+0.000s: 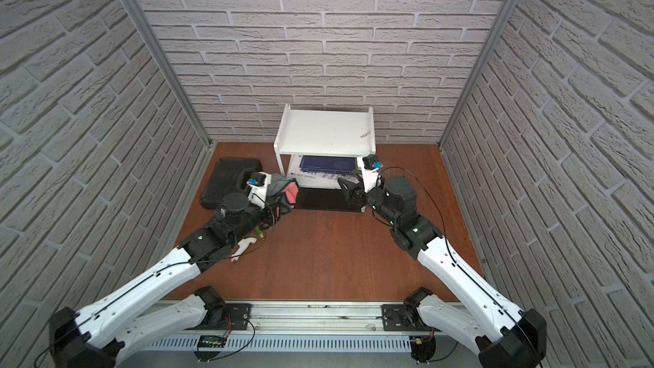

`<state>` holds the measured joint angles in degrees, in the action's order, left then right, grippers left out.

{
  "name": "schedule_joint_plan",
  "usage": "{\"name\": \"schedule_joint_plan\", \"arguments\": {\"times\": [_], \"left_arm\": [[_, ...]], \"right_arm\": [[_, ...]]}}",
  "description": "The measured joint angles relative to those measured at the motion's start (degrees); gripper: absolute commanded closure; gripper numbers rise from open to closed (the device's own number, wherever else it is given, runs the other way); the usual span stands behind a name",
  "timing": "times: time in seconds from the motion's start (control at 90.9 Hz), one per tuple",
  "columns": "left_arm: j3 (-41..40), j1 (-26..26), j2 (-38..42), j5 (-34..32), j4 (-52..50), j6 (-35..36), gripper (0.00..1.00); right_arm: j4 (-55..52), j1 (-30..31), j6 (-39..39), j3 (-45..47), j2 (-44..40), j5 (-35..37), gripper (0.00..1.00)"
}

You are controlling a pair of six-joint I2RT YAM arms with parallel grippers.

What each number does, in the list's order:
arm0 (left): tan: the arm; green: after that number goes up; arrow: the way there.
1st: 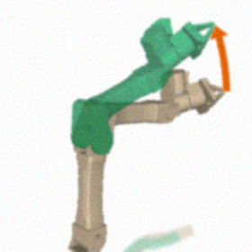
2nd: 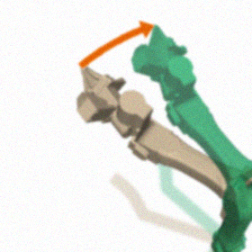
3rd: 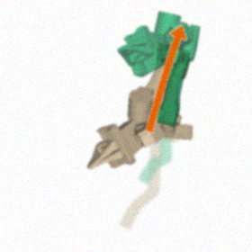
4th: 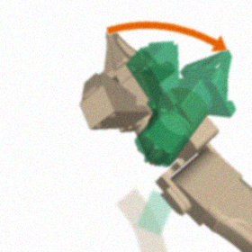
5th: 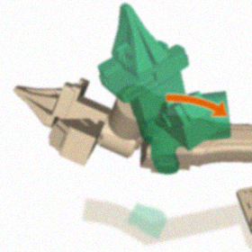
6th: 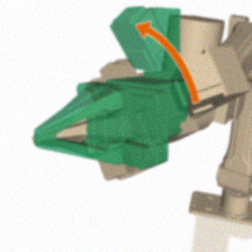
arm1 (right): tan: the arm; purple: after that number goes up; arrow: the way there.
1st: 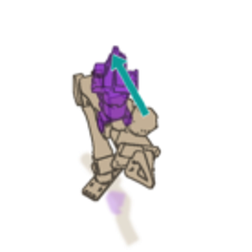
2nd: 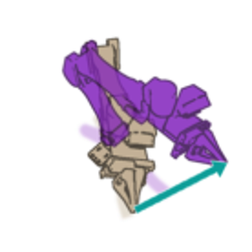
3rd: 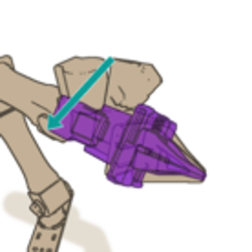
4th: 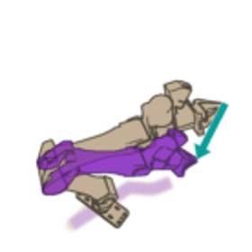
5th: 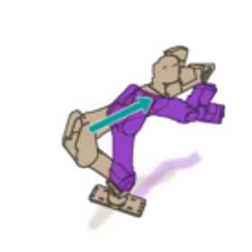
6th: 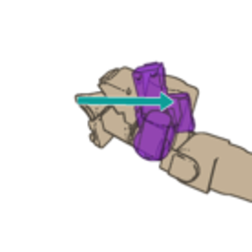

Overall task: Wipe the bookshelf clean with a cloth
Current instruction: Wipe the dust from the shelf, then hold the shelf at the center of the board.

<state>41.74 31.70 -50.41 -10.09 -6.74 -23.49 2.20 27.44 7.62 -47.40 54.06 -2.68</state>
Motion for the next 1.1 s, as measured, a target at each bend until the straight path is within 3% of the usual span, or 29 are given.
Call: {"name": "schedule_joint_plan", "arguments": {"times": [0.077,0.198,0.396,0.528,0.649,0.77,0.891,1.1], "left_arm": [[0.1,-5.3,2.0,2.8,-0.9,-3.8,1.00],[4.5,-12.0,-0.4,12.4,-1.7,-6.2,1.00],[18.6,-18.8,-10.1,25.0,0.9,-6.2,1.00],[19.2,-19.6,-14.4,29.2,4.5,-6.2,1.00],[14.3,-20.9,-16.5,29.7,4.3,-6.1,1.00],[12.7,-26.3,-17.1,33.7,-0.7,-6.3,1.00],[17.8,-30.6,-19.5,38.9,-1.4,-5.9,1.00],[28.6,-31.7,-27.2,52.5,4.6,-5.6,1.00]], "right_arm": [[1.9,-0.2,-2.6,3.3,-2.4,6.3,0.36],[4.0,-1.0,-2.7,5.4,-0.8,13.6,0.33],[8.3,-2.7,-2.3,5.0,2.8,14.6,0.31],[10.7,-3.2,-2.6,4.2,5.5,14.6,0.29],[12.7,-4.9,-2.3,4.6,7.5,12.5,0.29],[16.3,-8.3,-1.7,6.5,7.7,8.9,0.31],[18.8,-11.4,-1.7,6.8,7.7,4.2,0.37],[21.7,-12.5,-3.5,6.8,7.8,-4.5,0.46]]}}
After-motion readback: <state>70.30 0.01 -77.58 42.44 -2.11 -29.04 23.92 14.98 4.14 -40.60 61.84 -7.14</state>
